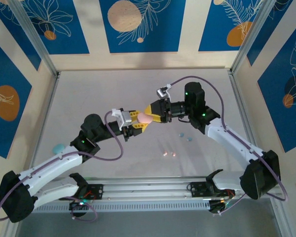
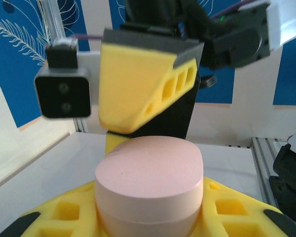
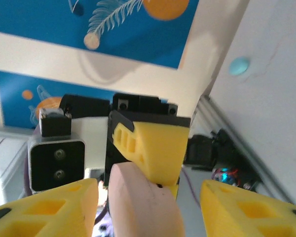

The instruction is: Insert wireless bluetooth earbuds into charging case

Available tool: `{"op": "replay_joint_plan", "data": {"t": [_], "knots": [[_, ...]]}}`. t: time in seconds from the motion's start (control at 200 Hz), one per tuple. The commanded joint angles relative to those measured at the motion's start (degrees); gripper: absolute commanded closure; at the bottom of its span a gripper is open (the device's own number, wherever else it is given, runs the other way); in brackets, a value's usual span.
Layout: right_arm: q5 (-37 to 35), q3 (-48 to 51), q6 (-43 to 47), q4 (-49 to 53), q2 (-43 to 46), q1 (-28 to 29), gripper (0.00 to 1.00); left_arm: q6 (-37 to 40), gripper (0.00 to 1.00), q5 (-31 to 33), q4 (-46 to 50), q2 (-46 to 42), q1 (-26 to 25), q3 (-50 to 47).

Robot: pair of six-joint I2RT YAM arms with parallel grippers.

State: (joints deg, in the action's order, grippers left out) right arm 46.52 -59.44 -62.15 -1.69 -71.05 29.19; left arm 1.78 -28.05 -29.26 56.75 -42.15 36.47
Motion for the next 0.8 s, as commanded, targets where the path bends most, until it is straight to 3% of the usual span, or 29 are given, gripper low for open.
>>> {"op": "replay_joint_plan", "data": {"t": [0.0,0.13,0.325,0.795], "knots": [[-14.0,-4.7,18.5,19.79,6.47,0.54,0.41,-2.4,0.79,-0.43,-0.87,0.0,-0.24,1.46],[-22.15,-3.23,30.29,23.07,12.23,0.93,0.4,-7.43,0.79,-1.24,-4.04,1.78,-0.2,1.06],[-21.25,-3.42,41.94,28.81,13.71,2.84,0.39,-12.4,0.79,-2.96,-9.51,4.36,-0.23,0.87],[-27.55,-5.16,43.7,31.14,10.86,4.74,0.38,-12.79,0.8,-5.91,-9.07,5.63,-0.26,2.0]]}}
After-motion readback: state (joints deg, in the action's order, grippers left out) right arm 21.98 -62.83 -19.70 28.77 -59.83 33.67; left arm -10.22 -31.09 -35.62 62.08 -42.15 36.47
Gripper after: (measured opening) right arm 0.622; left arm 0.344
